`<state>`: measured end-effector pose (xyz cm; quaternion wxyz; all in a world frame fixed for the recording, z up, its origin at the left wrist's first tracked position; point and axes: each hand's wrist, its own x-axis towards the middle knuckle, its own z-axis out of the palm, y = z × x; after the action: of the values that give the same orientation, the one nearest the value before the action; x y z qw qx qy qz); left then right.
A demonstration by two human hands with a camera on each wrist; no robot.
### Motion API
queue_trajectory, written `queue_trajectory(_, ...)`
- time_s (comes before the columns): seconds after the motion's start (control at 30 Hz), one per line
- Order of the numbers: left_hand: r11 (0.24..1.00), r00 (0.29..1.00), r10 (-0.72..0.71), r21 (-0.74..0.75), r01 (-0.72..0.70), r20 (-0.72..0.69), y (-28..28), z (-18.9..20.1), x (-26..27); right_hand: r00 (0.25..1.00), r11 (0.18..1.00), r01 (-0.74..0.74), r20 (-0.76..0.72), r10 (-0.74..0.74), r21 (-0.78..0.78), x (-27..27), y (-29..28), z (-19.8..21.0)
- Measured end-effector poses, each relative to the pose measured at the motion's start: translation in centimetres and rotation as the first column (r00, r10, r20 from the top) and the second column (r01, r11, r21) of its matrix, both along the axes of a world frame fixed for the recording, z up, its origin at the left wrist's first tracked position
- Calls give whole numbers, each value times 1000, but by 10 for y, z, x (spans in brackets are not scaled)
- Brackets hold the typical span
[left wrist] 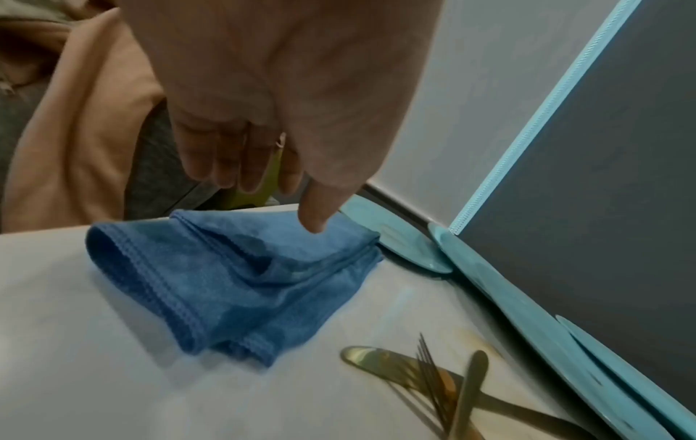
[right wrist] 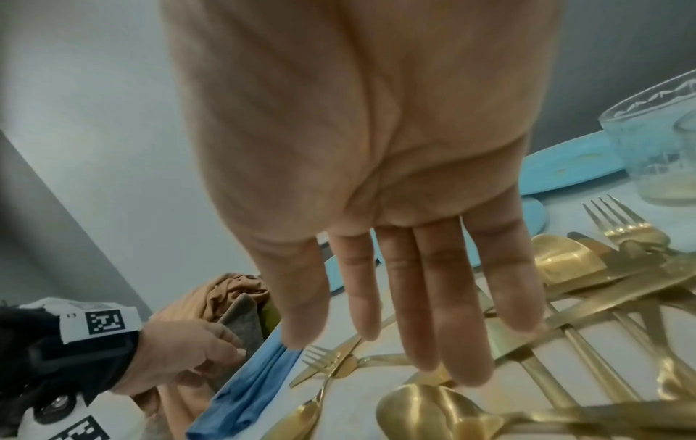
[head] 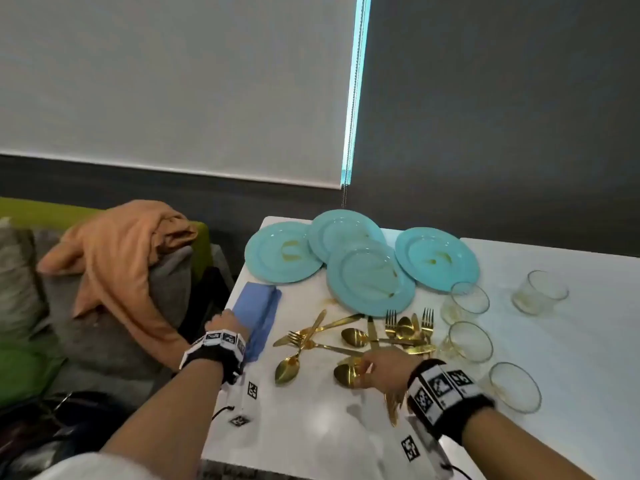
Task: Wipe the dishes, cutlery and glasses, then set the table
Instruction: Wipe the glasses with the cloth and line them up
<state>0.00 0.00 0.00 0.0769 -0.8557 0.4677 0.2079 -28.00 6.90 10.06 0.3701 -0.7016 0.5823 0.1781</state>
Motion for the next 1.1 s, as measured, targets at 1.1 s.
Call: queue_trajectory(1.1, 591, 300, -805, -659, 464, -511, 35, 120, -220, 259, 606, 772, 775, -576, 192, -72, -8, 45)
